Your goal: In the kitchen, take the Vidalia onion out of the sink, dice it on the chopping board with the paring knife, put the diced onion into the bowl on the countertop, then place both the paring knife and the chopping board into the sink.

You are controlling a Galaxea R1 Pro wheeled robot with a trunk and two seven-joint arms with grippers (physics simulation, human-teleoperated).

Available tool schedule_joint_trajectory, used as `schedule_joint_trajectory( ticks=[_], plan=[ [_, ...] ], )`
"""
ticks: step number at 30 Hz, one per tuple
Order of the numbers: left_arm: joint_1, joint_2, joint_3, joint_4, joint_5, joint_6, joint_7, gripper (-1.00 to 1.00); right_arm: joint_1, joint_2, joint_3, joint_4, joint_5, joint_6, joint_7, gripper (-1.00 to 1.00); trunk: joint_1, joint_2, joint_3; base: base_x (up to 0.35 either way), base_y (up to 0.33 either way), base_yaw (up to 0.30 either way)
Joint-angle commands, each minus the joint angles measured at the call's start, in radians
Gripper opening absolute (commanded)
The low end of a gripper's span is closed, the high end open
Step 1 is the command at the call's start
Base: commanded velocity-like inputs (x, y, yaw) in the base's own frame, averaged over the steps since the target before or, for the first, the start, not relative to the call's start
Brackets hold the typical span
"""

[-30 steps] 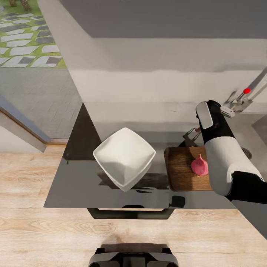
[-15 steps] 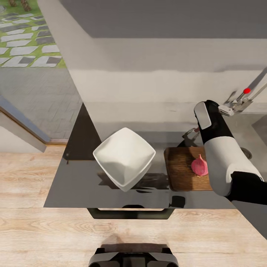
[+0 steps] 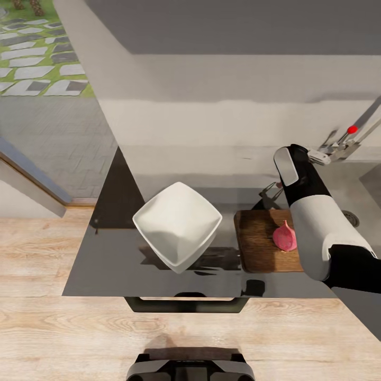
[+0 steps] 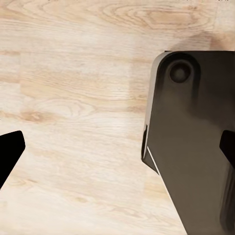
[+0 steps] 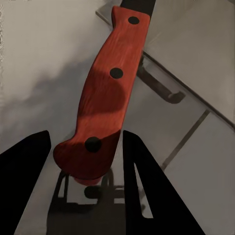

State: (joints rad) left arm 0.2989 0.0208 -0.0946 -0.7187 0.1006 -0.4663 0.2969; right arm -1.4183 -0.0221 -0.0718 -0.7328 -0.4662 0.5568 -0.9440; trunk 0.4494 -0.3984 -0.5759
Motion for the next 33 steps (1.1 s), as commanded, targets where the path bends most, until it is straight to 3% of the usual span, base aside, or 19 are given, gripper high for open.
schedule_joint_trajectory(
  ticks=[1,23,33],
  plan=[
    [0.0,0.002,-0.008,-0.002,0.01,-0.002,0.008,1.0,-0.001,0.001,0.002,-0.003,-0.006,0.006,-0.006,-1.0,0.001,-0.002,-0.001,0.0,0.0,0.0],
    [0.0,0.002,-0.009,0.018,0.008,-0.002,0.008,1.0,-0.001,0.008,0.033,-0.013,-0.008,0.006,-0.002,-1.0,0.001,-0.002,0.021,-0.002,0.0,0.0],
    [0.0,0.003,-0.008,0.023,0.008,-0.002,0.008,1.0,-0.001,0.008,0.036,-0.012,-0.008,0.006,-0.002,-1.0,0.001,-0.002,0.037,-0.151,0.0,0.0]
  ],
)
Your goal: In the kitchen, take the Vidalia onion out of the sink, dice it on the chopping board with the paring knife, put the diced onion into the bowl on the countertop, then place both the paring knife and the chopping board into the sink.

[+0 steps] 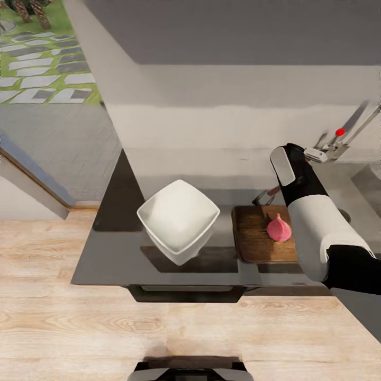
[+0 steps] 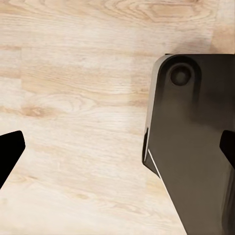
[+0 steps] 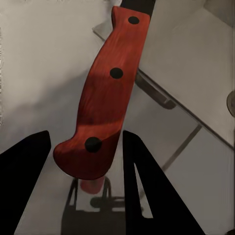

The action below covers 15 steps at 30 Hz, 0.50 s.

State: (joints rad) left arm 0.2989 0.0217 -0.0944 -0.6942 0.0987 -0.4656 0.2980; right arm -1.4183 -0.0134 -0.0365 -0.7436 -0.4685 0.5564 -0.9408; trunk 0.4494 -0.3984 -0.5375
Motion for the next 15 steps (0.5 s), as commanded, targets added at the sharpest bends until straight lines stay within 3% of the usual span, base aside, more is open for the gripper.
schedule_joint_trajectory(
  ticks=[1,10,15],
  plan=[
    [0.0,0.002,-0.008,-0.001,0.01,-0.002,0.007,1.0,-0.001,0.0,0.005,-0.001,-0.006,0.007,-0.006,-1.0,0.001,-0.002,0.0,-0.019,0.0,0.0],
    [0.0,0.001,-0.011,-0.029,0.009,-0.004,0.008,1.0,-0.001,0.004,0.036,0.001,-0.007,0.007,-0.006,-1.0,0.001,-0.002,0.015,-0.003,0.0,0.0],
    [0.001,0.004,-0.017,-0.135,0.009,-0.006,0.009,1.0,-0.001,0.004,0.037,0.002,-0.007,0.007,-0.006,-1.0,0.001,-0.002,0.023,0.0,0.0,0.0]
  ],
)
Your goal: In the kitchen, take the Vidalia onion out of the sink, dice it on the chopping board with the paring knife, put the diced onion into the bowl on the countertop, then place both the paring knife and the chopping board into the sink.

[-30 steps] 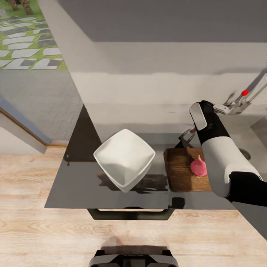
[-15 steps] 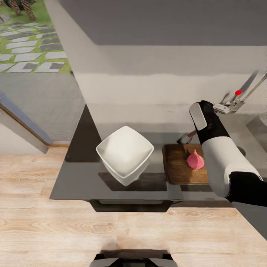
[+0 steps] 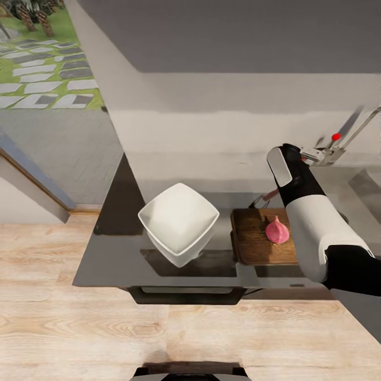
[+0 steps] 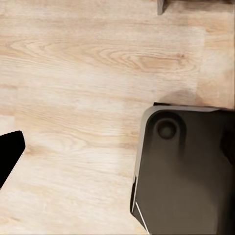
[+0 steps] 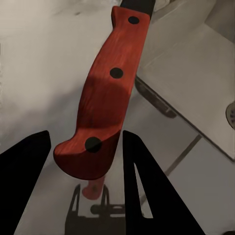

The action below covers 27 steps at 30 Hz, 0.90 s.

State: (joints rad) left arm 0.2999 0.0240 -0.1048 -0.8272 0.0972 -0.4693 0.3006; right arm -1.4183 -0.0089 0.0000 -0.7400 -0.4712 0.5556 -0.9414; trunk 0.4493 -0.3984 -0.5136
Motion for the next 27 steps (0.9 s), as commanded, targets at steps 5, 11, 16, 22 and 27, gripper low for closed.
schedule_joint_trajectory(
  ticks=[5,11,16,22,27],
  plan=[
    [0.001,0.004,-0.007,-0.044,0.009,-0.043,0.006,1.0,-0.001,0.0,0.0,0.001,-0.004,0.007,-0.005,-1.0,0.001,-0.002,0.007,0.0,0.0,0.0],
    [0.002,0.023,-0.007,-0.013,0.009,-0.151,0.008,1.0,-0.001,0.001,0.001,0.005,-0.004,0.007,-0.004,-1.0,0.001,-0.002,0.016,0.0,0.0,0.0],
    [0.002,0.025,-0.007,-0.003,0.009,-0.154,0.008,1.0,-0.001,0.01,0.002,0.007,-0.004,0.007,-0.003,-1.0,0.001,-0.002,0.024,0.0,0.0,0.0],
    [0.002,0.024,-0.007,0.018,0.01,-0.153,0.008,1.0,-0.001,0.013,0.002,0.007,-0.004,0.007,-0.003,-1.0,0.001,-0.002,0.034,0.0,0.0,0.0],
    [0.002,0.024,-0.006,0.044,0.01,-0.152,0.008,1.0,-0.001,0.015,0.002,0.008,-0.004,0.007,-0.003,-1.0,0.001,-0.002,0.042,0.0,0.0,0.0]
  ],
)
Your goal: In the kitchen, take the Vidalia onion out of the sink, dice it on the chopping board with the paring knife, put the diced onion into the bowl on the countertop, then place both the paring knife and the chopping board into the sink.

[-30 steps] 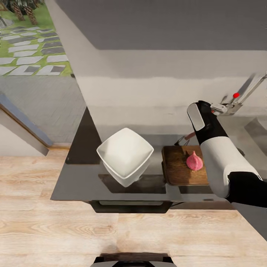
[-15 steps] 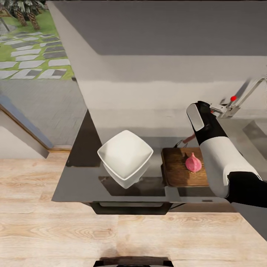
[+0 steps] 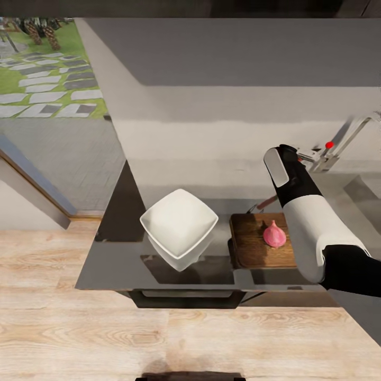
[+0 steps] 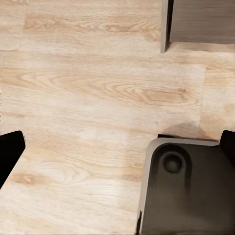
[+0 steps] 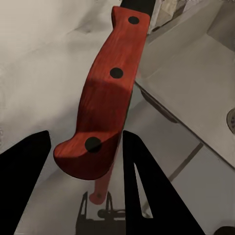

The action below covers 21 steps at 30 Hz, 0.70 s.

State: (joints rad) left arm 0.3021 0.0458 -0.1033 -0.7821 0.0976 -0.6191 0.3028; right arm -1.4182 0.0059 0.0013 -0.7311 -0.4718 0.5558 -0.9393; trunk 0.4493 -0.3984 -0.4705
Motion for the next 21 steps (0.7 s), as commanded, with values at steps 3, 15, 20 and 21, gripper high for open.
schedule_joint_trajectory(
  ticks=[3,15,20,21],
  plan=[
    [0.0,0.002,-0.007,0.011,0.01,-0.002,0.005,1.0,-0.001,0.007,0.0,-0.001,-0.002,0.007,-0.005,-1.0,0.001,-0.002,0.003,-0.003,0.0,0.0],
    [0.0,0.0,-0.007,0.038,0.01,-0.004,0.005,1.0,-0.001,0.014,0.0,0.0,-0.002,0.007,-0.004,-1.0,0.001,-0.002,0.023,-0.27,0.0,0.0],
    [0.0,0.0,-0.007,0.041,0.01,-0.004,0.005,1.0,-0.001,0.014,0.0,0.001,-0.002,0.007,-0.004,-1.0,0.001,-0.002,0.03,-0.334,0.0,0.0],
    [0.0,0.0,-0.007,0.043,0.01,-0.004,0.005,1.0,-0.001,0.015,0.0,0.001,-0.002,0.007,-0.004,-1.0,0.001,-0.002,0.032,-0.333,0.0,0.0]
  ],
)
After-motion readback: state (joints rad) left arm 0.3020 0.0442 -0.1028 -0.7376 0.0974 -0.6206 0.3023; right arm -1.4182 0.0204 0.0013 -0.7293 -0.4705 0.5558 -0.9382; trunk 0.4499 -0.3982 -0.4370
